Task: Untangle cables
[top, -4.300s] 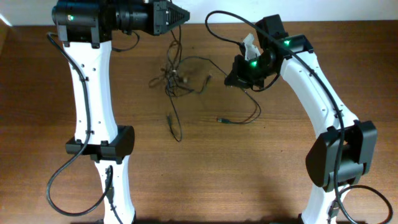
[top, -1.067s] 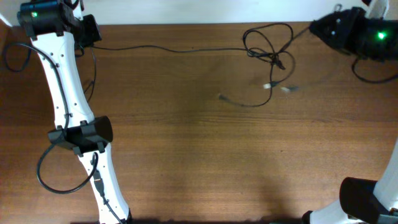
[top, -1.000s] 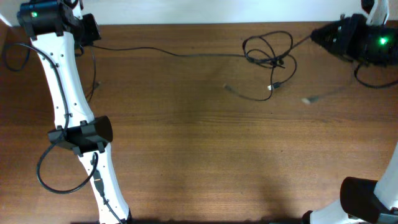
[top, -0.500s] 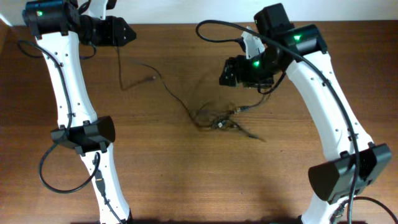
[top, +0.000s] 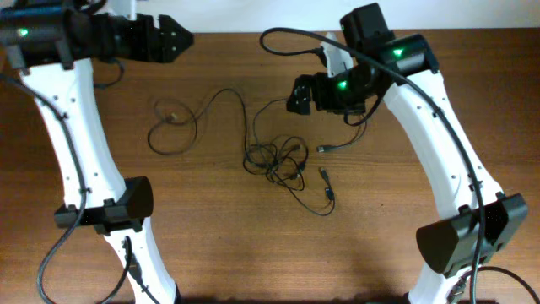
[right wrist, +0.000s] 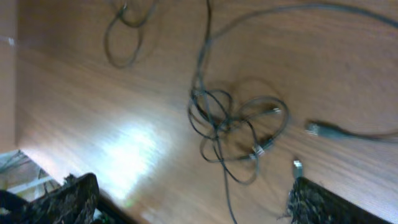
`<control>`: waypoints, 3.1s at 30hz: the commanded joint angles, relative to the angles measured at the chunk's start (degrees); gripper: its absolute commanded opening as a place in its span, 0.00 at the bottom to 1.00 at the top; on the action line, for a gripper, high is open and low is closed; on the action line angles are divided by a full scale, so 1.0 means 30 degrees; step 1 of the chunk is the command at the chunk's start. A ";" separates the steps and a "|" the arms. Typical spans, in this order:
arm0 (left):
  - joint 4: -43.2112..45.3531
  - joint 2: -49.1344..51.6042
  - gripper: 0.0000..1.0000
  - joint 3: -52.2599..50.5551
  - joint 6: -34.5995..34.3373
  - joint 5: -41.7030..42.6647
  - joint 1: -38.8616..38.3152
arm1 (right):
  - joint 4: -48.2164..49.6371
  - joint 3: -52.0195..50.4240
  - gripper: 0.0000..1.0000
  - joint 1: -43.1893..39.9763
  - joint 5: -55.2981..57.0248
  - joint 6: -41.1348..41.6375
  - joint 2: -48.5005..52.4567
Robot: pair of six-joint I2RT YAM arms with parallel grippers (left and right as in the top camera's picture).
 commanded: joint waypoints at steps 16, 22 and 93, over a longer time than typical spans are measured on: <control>0.3417 -0.0444 0.57 -1.3486 -0.1770 -0.7417 -0.7125 | -0.2106 0.0131 0.98 -0.6776 -0.0882 -0.1005 -0.0291; 0.4983 -0.0444 0.48 -1.7828 -0.6929 -1.2174 -0.9690 | -0.2652 0.0095 0.98 -0.6156 0.0488 -0.1005 -0.0182; 1.4396 -1.0994 0.00 -1.4353 -0.8145 -0.3308 -0.7271 | 0.4189 -0.0044 0.82 -0.1996 -0.3366 0.1749 -0.0117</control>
